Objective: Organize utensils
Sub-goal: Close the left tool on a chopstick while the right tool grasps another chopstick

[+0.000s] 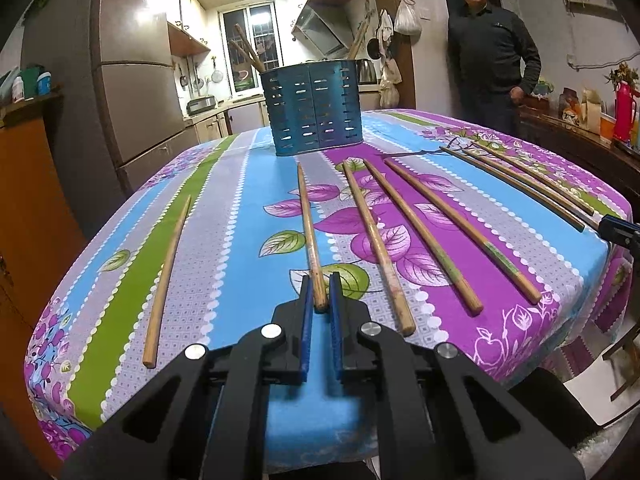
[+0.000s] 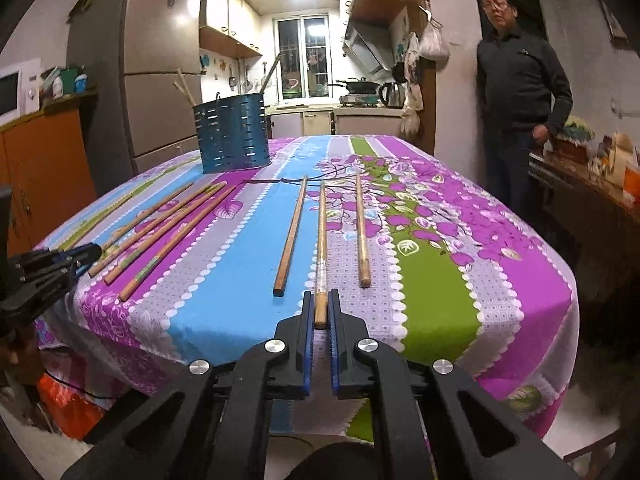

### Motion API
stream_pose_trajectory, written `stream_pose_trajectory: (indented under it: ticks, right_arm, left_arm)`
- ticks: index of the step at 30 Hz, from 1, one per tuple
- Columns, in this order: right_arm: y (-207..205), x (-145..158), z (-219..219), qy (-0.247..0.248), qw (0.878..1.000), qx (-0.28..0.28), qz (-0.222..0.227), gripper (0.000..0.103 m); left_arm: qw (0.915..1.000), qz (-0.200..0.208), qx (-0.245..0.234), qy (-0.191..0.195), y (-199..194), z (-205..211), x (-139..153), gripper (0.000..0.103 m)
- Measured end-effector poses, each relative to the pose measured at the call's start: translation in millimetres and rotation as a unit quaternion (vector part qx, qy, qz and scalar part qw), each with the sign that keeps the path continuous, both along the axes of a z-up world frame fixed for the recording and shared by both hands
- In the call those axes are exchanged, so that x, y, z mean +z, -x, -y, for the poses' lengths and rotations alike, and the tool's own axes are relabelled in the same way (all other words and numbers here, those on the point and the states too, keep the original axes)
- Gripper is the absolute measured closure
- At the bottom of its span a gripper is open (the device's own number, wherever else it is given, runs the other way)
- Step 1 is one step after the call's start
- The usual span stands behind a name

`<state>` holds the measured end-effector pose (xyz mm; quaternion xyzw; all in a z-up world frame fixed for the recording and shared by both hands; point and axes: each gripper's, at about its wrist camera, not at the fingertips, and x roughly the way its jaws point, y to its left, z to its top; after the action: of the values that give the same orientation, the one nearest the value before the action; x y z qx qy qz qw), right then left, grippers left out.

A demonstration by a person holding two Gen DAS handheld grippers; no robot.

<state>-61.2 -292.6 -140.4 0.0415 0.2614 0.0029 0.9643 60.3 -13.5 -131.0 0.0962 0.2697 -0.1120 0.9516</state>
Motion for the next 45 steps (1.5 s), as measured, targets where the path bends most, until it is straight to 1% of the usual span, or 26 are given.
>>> stream_pose_trajectory:
  ticks: [5,8,12,17,23,26,30,33,35,36,37,39,41,44,45]
  right_arm:
    - [5.4,8.6,3.4,-0.008,1.000,-0.009,0.015,0.095]
    - [9.7,16.6,3.9,-0.006,1.000,-0.010,0.023,0.095]
    - [18.9,31.7,2.3,0.022,0.999,-0.011,0.044,0.095]
    - [26.2,47.3,2.9,0.039,0.997,-0.011,0.065,0.095]
    - [34.4,64.6,5.3,0.041,0.995,-0.010,0.086,0.095]
    - [38.7,76.6,6.3,0.044,0.994,-0.011,0.103,0.095]
    - [42.3,94.4,8.5,0.044,0.992,-0.001,0.122,0.095]
    - [41.7,105.7,9.9,0.040,0.990,0.007,0.133,0.095]
    - [41.6,110.5,9.5,0.041,0.990,0.010,0.138,0.095]
    - [41.4,112.8,9.8,0.042,0.989,0.012,0.140,0.095]
    - [40.9,113.6,9.5,0.042,0.989,0.013,0.141,0.095]
    - [40.5,112.3,10.2,0.039,0.990,0.015,0.138,0.095]
    - [39.4,109.2,10.8,0.035,0.991,0.015,0.131,0.095]
    - [38.1,105.0,10.2,0.032,0.992,0.015,0.120,0.095]
    - [38.1,104.4,9.6,0.031,0.992,0.015,0.119,0.095]
  left_arm:
    - [1.0000,0.000,-0.001,-0.002,1.0,0.6,0.1,0.097]
    - [1.0000,-0.003,-0.004,-0.004,3.6,0.6,1.3,0.097]
    - [1.0000,0.000,-0.006,-0.002,9.9,-2.5,5.8,0.097]
    - [1.0000,0.006,-0.002,0.000,16.5,-7.9,13.3,0.097]
    - [0.9992,0.039,-0.003,0.005,32.7,-11.6,39.3,0.098]
    - [0.9983,0.056,-0.001,0.017,38.5,-15.2,55.3,0.098]
    - [0.9971,0.068,-0.001,0.034,40.6,-18.2,71.5,0.098]
    - [0.9966,0.076,-0.001,0.032,40.9,-18.8,77.1,0.100]
    - [0.9969,0.073,-0.008,0.027,40.9,-19.8,76.0,0.100]
    - [0.9978,0.060,-0.021,0.017,40.3,-18.6,71.8,0.100]
    - [0.9981,0.056,-0.025,0.008,40.6,-18.4,66.8,0.100]
    - [0.9986,0.036,-0.040,-0.001,39.2,-19.1,54.6,0.099]
    - [0.9988,0.025,-0.037,-0.022,35.1,-16.9,37.4,0.099]
    - [0.9988,0.011,-0.031,-0.036,27.7,-15.2,19.4,0.098]
    - [0.9989,0.007,-0.031,-0.035,26.4,-16.0,16.5,0.098]
